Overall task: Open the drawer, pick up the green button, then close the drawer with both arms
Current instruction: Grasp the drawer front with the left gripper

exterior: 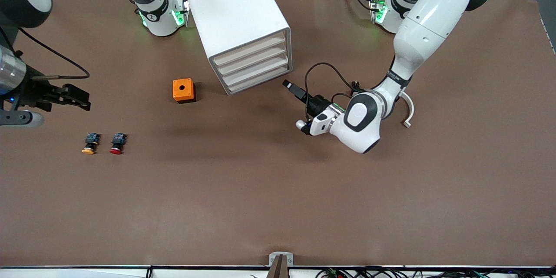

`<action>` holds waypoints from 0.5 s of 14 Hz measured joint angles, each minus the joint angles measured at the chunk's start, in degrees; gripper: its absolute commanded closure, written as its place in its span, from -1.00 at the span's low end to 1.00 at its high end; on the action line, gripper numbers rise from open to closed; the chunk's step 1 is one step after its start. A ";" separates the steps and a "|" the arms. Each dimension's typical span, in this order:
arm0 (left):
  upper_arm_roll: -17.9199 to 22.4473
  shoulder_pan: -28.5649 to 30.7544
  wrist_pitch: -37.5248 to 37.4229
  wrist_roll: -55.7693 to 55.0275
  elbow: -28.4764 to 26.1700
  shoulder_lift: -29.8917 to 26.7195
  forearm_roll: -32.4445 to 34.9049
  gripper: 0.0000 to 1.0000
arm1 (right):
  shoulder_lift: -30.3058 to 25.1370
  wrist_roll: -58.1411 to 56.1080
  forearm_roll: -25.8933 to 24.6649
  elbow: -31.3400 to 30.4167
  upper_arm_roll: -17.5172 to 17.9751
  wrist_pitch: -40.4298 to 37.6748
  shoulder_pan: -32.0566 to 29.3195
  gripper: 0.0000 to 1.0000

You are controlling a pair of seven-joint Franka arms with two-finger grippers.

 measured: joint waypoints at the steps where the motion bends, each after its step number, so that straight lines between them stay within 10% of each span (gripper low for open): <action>1: 0.00 -0.83 0.48 2.05 -0.19 0.50 -1.12 -1.00 | 0.34 2.23 -0.01 0.01 0.00 0.01 0.46 -1.00; 7: -0.04 -4.01 3.85 11.43 -2.25 2.59 -4.65 -1.00 | 1.16 5.12 -0.02 0.00 -0.11 -0.50 0.78 -1.00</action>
